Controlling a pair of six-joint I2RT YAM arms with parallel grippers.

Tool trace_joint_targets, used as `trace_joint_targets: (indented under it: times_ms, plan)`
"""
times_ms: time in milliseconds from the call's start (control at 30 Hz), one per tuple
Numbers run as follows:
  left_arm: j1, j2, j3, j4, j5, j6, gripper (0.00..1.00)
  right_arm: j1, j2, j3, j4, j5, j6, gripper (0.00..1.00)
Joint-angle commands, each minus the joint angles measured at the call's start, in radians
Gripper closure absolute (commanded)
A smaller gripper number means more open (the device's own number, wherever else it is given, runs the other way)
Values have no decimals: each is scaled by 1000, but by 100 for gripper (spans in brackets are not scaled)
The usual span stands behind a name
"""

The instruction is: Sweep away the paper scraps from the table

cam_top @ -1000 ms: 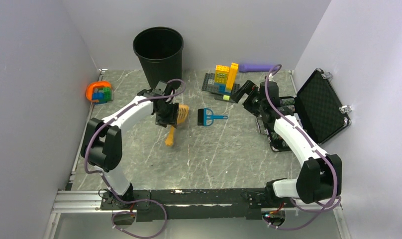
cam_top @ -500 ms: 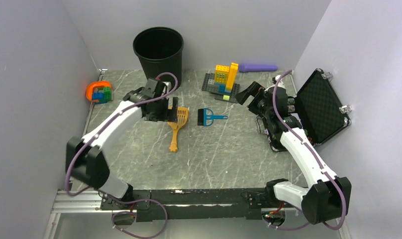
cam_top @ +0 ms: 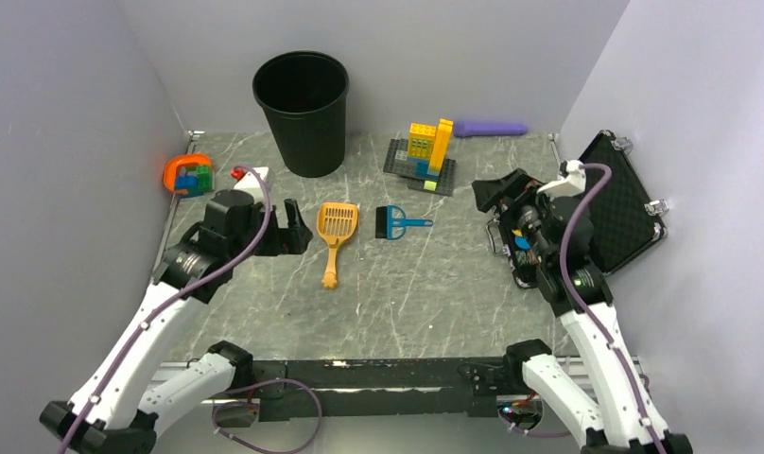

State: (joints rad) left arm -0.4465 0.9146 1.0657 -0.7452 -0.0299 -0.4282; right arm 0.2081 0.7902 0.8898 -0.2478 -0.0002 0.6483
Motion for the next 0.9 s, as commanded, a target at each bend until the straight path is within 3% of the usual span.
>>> trace_joint_targets:
  times_ms: [0, 400, 767, 867]
  plan:
    - [-3, -97, -45, 12, -35, -42, 1, -1, -106, -43, -119, 72, 2, 0]
    - [-3, -384, -193, -87, -62, -137, 1, -1, -391, -119, -378, 128, 171, 0]
    - [-3, -454, -208, -142, -40, -113, 4, 0, -457, -105, -506, 136, 244, 0]
    - [-3, -461, -217, -136, -24, -109, 1, 0, -462, -104, -518, 141, 271, 0]
